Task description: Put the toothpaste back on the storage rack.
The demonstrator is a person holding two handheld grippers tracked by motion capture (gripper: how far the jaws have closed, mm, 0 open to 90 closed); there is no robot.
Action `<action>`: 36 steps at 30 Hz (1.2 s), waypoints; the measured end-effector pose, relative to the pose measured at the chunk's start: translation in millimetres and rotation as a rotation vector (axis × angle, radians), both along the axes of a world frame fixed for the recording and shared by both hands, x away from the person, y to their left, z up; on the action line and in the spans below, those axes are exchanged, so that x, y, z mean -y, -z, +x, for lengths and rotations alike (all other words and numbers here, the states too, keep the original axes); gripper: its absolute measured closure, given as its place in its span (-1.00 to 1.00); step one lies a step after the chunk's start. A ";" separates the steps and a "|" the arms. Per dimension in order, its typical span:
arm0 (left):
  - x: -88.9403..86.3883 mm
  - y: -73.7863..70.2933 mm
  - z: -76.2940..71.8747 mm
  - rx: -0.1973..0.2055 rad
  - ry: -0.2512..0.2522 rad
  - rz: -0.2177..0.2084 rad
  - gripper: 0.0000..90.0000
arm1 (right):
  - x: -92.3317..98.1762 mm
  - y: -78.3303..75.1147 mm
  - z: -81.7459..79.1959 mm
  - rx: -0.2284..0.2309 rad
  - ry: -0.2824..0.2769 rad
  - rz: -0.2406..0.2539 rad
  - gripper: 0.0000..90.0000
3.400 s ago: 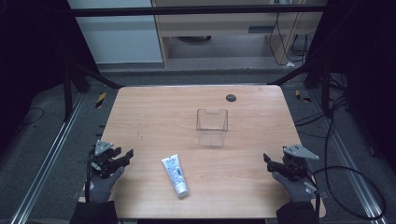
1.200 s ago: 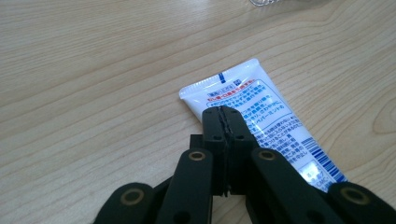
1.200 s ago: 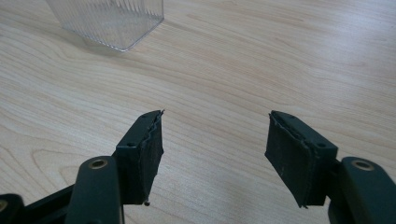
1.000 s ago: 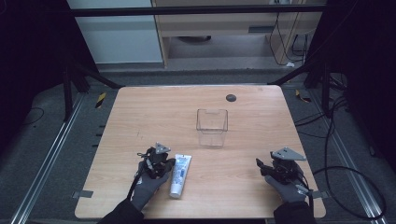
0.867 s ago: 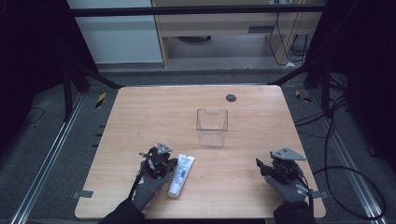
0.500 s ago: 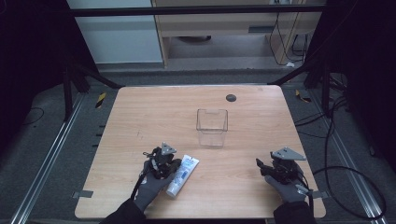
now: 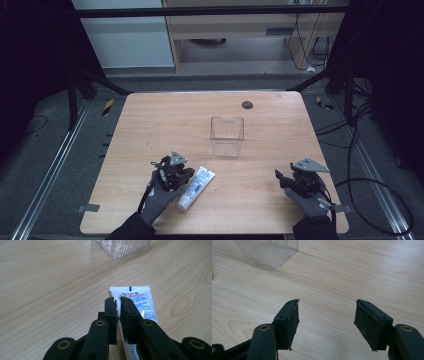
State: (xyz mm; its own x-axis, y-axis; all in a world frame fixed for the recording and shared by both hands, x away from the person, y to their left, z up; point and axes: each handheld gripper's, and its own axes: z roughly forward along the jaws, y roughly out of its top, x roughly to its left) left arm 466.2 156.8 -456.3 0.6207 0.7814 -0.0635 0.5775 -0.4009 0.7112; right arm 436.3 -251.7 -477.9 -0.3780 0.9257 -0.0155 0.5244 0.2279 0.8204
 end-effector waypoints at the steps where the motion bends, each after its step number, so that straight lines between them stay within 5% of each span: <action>1: -1.4 -3.4 -0.5 0.003 0.000 -0.003 0.81 | 0.5 0.2 0.0 -0.002 0.000 0.001 -0.20; 8: -3.7 -25.4 -7.6 0.025 0.024 0.008 0.57 | 2.9 -0.4 -0.5 -0.007 0.011 0.006 -0.21; 16: -1.9 -41.4 -12.4 -0.006 0.061 0.025 0.09 | 3.1 -1.0 -0.4 -0.017 0.020 0.016 -0.24; 24: 9.7 -37.4 -15.1 -0.027 0.102 0.112 -0.21 | 1.4 -2.3 0.2 -0.031 0.027 0.011 -0.26; 36: 23.0 -25.7 -5.6 -0.090 0.138 0.184 -0.34 | 1.0 -1.1 2.3 -0.040 0.022 -0.001 -0.26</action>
